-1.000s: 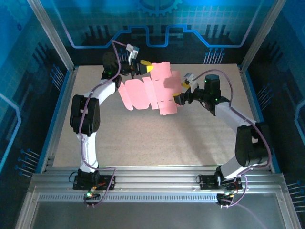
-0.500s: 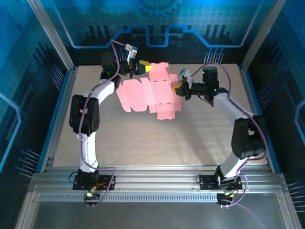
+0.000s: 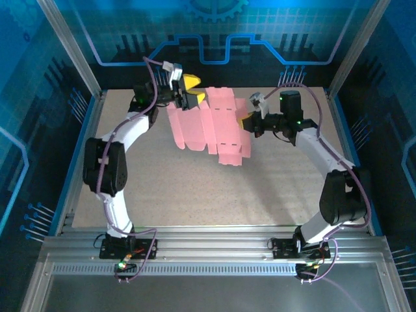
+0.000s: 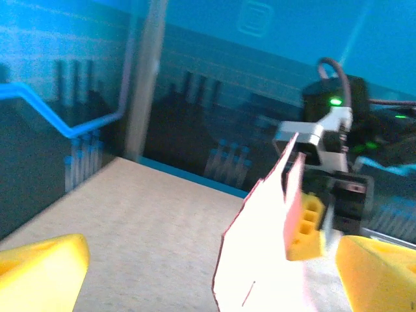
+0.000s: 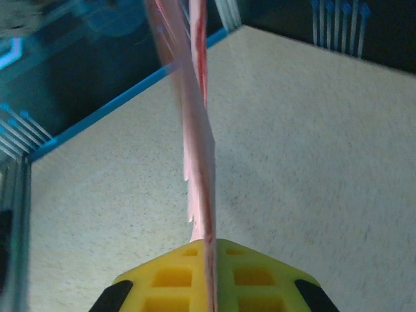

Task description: Fold the paper box

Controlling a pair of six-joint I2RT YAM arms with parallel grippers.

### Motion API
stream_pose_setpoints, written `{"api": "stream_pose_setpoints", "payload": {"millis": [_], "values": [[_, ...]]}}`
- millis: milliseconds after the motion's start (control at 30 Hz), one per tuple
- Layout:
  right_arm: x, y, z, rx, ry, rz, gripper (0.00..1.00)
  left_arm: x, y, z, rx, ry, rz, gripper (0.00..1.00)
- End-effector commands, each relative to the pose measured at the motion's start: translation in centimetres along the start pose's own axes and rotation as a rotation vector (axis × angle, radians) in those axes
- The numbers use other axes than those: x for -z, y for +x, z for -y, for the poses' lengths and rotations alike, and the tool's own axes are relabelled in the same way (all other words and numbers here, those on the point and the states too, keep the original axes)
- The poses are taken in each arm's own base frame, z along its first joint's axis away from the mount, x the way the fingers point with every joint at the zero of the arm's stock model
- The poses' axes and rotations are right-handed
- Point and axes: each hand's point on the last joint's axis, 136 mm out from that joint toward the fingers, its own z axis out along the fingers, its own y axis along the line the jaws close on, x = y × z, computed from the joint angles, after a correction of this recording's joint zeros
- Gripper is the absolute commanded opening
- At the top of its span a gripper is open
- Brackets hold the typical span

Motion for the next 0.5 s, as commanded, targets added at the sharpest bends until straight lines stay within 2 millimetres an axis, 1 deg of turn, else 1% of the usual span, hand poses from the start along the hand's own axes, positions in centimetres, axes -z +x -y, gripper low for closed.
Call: {"api": "stream_pose_setpoints", "payload": {"millis": [0, 100, 167, 233, 333, 367, 467], "values": [[1.5, 1.4, 1.1, -0.311, 0.133, -0.134, 0.00, 1.6, -0.8, -1.9, -0.133, -0.256, -0.043, 0.99], [1.5, 3.9, 0.8, -0.486, 0.101, -0.267, 0.00, 2.4, -0.2, -2.3, -0.078, -0.343, -0.081, 0.99], [1.7, 5.3, 0.9, -0.537, 0.137, -0.343, 0.00, 2.5, 0.9, -1.8, -0.087, -0.370, -0.128, 0.99], [2.4, 6.5, 1.2, -0.555, 0.192, -0.404, 0.00, 2.3, 2.5, -1.2, -0.115, -0.382, -0.173, 0.99], [3.5, 8.1, 2.6, -0.571, 0.297, -0.500, 0.00, 1.5, 5.5, -0.8, -0.087, -0.360, -0.250, 0.99], [3.7, 8.7, 3.3, -0.570, 0.335, -0.536, 0.00, 1.2, 6.6, -0.9, -0.075, -0.353, -0.268, 0.99], [3.6, 9.2, 4.9, -0.518, 0.413, -0.601, 0.00, -0.1, 9.2, -1.1, -0.037, -0.320, -0.301, 0.99]]}}
